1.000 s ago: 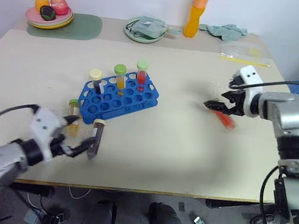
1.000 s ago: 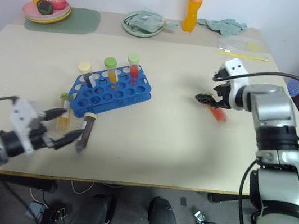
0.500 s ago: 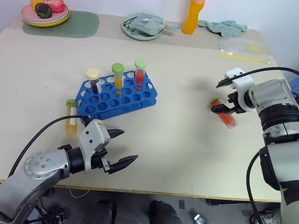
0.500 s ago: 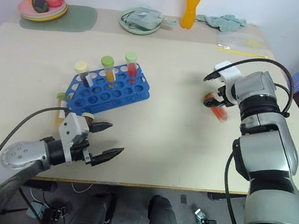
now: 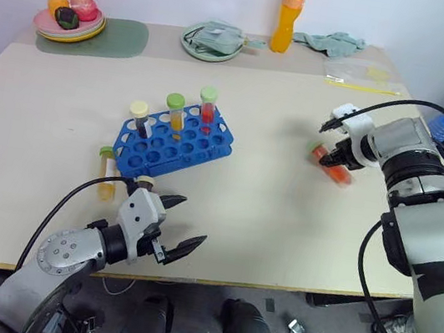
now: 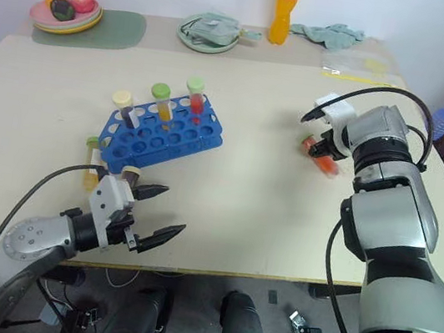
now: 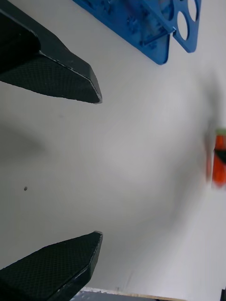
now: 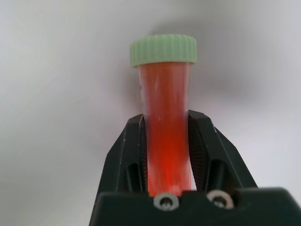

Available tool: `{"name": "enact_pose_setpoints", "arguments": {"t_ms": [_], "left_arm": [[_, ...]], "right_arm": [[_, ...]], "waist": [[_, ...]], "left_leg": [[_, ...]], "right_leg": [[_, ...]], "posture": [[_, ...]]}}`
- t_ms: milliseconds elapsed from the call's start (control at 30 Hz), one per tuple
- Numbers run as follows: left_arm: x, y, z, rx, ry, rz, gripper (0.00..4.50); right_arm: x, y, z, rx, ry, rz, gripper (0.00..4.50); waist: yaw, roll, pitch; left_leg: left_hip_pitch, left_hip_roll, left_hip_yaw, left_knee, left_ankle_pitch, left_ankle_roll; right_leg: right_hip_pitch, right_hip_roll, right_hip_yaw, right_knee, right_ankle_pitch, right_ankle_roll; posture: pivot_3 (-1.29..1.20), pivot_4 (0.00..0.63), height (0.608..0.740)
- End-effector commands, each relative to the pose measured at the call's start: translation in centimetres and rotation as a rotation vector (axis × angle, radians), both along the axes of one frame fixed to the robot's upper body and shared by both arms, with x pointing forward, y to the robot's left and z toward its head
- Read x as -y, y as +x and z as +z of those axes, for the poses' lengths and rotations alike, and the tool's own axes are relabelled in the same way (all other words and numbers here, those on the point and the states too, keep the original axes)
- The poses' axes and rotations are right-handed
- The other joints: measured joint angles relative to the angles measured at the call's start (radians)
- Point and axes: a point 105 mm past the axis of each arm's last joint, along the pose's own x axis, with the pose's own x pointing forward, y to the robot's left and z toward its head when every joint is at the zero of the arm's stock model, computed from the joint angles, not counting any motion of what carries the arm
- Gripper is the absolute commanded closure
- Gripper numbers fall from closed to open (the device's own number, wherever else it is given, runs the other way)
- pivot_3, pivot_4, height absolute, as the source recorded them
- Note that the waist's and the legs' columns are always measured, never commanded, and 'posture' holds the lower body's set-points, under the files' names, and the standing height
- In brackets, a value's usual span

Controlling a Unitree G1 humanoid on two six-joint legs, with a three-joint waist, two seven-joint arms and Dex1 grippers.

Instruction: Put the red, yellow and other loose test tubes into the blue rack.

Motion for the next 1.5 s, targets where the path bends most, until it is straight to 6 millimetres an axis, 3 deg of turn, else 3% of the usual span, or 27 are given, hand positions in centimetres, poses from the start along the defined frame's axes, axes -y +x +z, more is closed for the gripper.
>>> {"name": "enact_pose_setpoints", "arguments": {"t_ms": [33, 100, 200, 333, 500, 667, 1033, 1500], "left_arm": [[-3.3, 1.7, 1.0, 0.093, -0.020, 0.217, 0.00], [-5.7, 2.7, 1.2, 0.143, -0.028, 0.374, 0.00], [-7.9, 3.8, 1.7, 0.204, -0.045, 0.514, 0.00], [-8.8, 4.9, 2.4, 0.278, -0.044, 0.576, 0.00], [-8.5, 5.3, 2.9, 0.299, -0.039, 0.560, 0.00], [-7.6, 5.4, 3.7, 0.314, -0.057, 0.541, 0.00], [-5.5, 5.5, 4.3, 0.300, -0.075, 0.491, 0.00], [-5.3, 5.4, 4.5, 0.292, -0.077, 0.473, 0.00]], "right_arm": [[-6.5, -2.4, 5.3, 0.367, 0.333, 0.309, 3.78], [-9.2, -5.5, 7.1, 0.500, 0.616, 0.364, 3.78], [-11.9, -7.2, 7.1, 0.541, 0.918, 0.292, 3.78], [-16.2, -6.6, 5.4, 0.628, 1.006, 0.175, 3.78], [-19.1, -5.4, 3.9, 0.666, 1.006, 0.098, 3.78], [-19.7, -4.2, 2.2, 0.637, 1.012, 0.046, 3.78], [-20.3, -2.4, 1.2, 0.647, 0.983, 0.011, 3.78], [-20.0, -2.3, -1.0, 0.682, 0.914, 0.000, 3.78]], "waist": [[0.004, -0.001, -0.001], [0.003, -0.001, -0.001], [0.003, 0.001, 0.000], [0.007, -0.002, -0.002], [0.003, -0.002, -0.002], [0.002, -0.002, -0.002], [0.001, -0.002, -0.002], [0.000, -0.002, -0.002]], "left_leg": [[0.000, 0.000, -0.001, 0.000, 0.000, 0.000], [0.000, 0.001, -0.004, 0.000, -0.001, 0.001], [0.000, 0.002, -0.005, 0.001, 0.000, 0.001], [0.000, 0.000, -0.005, 0.004, 0.001, -0.001], [0.001, 0.000, -0.005, 0.003, 0.001, -0.002], [0.001, 0.000, -0.005, 0.002, 0.001, -0.002], [0.001, 0.000, -0.004, 0.002, 0.001, -0.002], [0.002, 0.000, -0.004, 0.002, 0.001, -0.002]], "right_leg": [[0.000, 0.000, 0.000, 0.000, 0.000, 0.000], [0.002, 0.002, -0.002, 0.000, 0.000, 0.000], [0.001, 0.002, -0.001, 0.003, 0.000, 0.000], [0.002, 0.001, -0.002, 0.004, 0.002, 0.000], [0.002, 0.001, -0.002, 0.004, 0.002, 0.000], [0.002, 0.001, -0.002, 0.003, 0.002, 0.000], [0.002, 0.002, -0.001, 0.004, 0.002, 0.000], [0.002, 0.002, -0.001, 0.004, 0.002, -0.001]], "posture": [[0.00, 0.150, 0.740], [0.00, 0.150, 0.740], [0.00, 0.150, 0.740], [0.00, 0.150, 0.740], [0.00, 0.150, 0.740], [0.00, 0.150, 0.740], [0.00, 0.150, 0.740], [0.00, 0.150, 0.740]]}}
